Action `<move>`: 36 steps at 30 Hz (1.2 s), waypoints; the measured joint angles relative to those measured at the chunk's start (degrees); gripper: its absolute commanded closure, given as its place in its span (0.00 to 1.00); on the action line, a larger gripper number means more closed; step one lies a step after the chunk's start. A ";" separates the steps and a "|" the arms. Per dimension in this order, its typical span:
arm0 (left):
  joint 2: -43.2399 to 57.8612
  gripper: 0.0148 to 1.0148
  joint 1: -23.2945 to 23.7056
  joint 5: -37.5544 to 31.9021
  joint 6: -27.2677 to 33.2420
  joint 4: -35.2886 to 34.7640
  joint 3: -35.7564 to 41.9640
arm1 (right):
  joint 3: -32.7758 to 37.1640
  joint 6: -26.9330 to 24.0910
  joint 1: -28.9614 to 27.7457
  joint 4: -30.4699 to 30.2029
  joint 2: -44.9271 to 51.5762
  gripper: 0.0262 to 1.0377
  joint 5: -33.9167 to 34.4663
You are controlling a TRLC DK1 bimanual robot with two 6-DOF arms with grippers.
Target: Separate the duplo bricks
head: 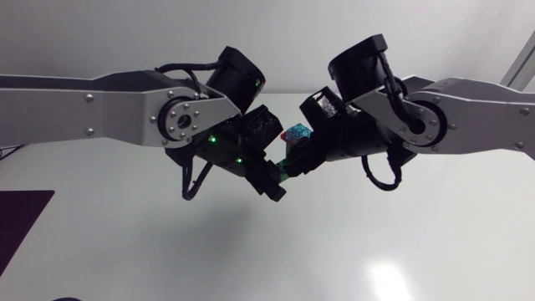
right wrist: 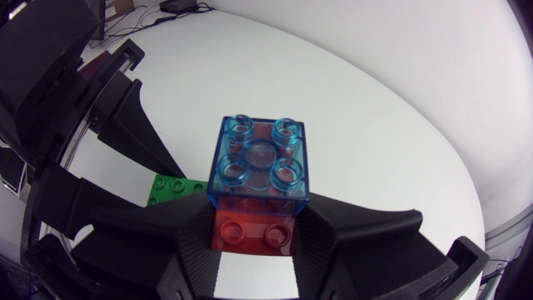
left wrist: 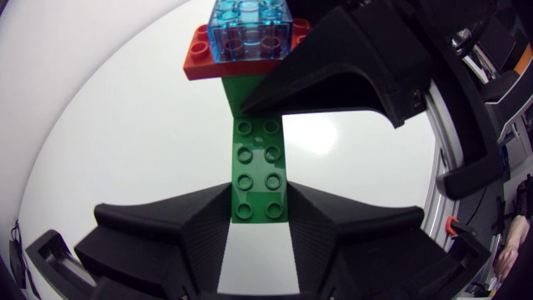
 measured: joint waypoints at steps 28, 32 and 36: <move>8.07 0.72 7.63 -1.31 8.46 2.60 -5.68 | -5.05 -1.16 -8.87 -0.59 -8.22 0.77 -12.20; 9.11 0.72 7.48 -1.49 8.66 2.64 -5.88 | -5.92 -1.42 -8.87 -0.59 -9.40 0.77 -12.22; 10.14 0.71 7.50 -1.49 8.63 2.75 -5.88 | -6.34 -2.27 -8.87 -0.59 -10.47 0.77 -12.28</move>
